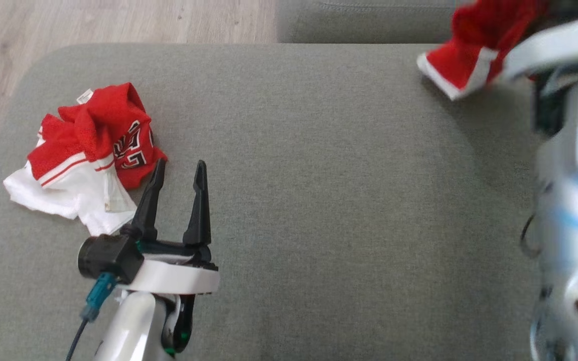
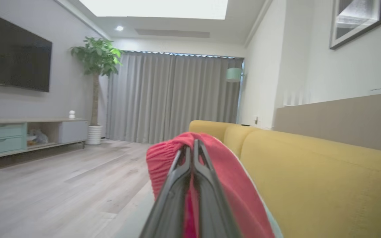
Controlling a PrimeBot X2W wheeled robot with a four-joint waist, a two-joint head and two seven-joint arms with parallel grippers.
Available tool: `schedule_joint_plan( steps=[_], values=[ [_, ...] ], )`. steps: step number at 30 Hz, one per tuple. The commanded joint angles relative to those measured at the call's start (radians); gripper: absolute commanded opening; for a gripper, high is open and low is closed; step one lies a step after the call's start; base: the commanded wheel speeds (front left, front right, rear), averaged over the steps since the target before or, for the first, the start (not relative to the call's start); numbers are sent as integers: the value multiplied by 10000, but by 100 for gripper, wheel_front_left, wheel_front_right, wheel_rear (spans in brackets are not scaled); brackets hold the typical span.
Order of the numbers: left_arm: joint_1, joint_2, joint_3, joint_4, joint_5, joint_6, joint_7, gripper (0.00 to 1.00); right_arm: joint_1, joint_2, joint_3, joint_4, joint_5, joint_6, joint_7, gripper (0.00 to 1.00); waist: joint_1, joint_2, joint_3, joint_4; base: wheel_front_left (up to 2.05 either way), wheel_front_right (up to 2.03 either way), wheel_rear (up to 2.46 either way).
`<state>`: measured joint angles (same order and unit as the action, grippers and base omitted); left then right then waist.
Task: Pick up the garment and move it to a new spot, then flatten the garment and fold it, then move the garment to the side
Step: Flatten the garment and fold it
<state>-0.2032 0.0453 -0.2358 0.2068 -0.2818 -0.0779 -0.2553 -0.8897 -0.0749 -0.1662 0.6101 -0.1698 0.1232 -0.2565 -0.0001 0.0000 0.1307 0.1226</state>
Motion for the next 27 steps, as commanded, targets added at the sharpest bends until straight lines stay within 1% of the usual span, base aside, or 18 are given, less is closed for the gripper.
schedule_joint_plan(
  steps=[1,4,7,9,12,16,18,22,23,27],
  values=[
    [-141,49,366,-376,5,91,-65,100,660,241,745,-472,445,75,-51,0,1,0,-86,-36,0,0,0],
    [-66,49,375,-383,-8,94,-65,100,2109,243,1899,-887,1099,75,-51,0,1,0,-157,-62,0,0,0],
    [-39,49,415,-397,5,82,-65,100,3564,244,2959,-945,1537,75,-52,0,1,0,-177,-105,0,0,0],
    [-44,49,400,-402,32,61,-65,100,4346,244,3471,-920,1781,75,-52,0,1,0,-178,-109,0,0,0],
    [-49,49,382,-404,62,34,-65,100,5184,245,3925,-936,1947,75,-52,0,1,0,-180,-129,0,0,0],
    [-20,49,412,-377,112,3,-65,100,5782,245,4104,-1038,2234,75,-50,0,1,0,-236,-189,0,0,0],
    [39,49,464,-354,144,-12,-65,100,6139,245,4366,-1094,2577,75,29,0,1,0,-310,-269,0,0,0],
    [145,49,555,-312,185,-35,-65,100,6488,246,5327,-1353,3123,75,99,0,1,0,-464,-449,0,0,0],
    [169,49,571,-304,178,-41,-65,100,6475,246,5841,-1510,3350,75,133,0,1,0,-528,-515,0,0,0],
    [210,49,581,-350,151,-10,-65,100,6303,246,6605,-1683,3603,75,227,0,1,0,-579,-650,0,0,0]
  ],
)
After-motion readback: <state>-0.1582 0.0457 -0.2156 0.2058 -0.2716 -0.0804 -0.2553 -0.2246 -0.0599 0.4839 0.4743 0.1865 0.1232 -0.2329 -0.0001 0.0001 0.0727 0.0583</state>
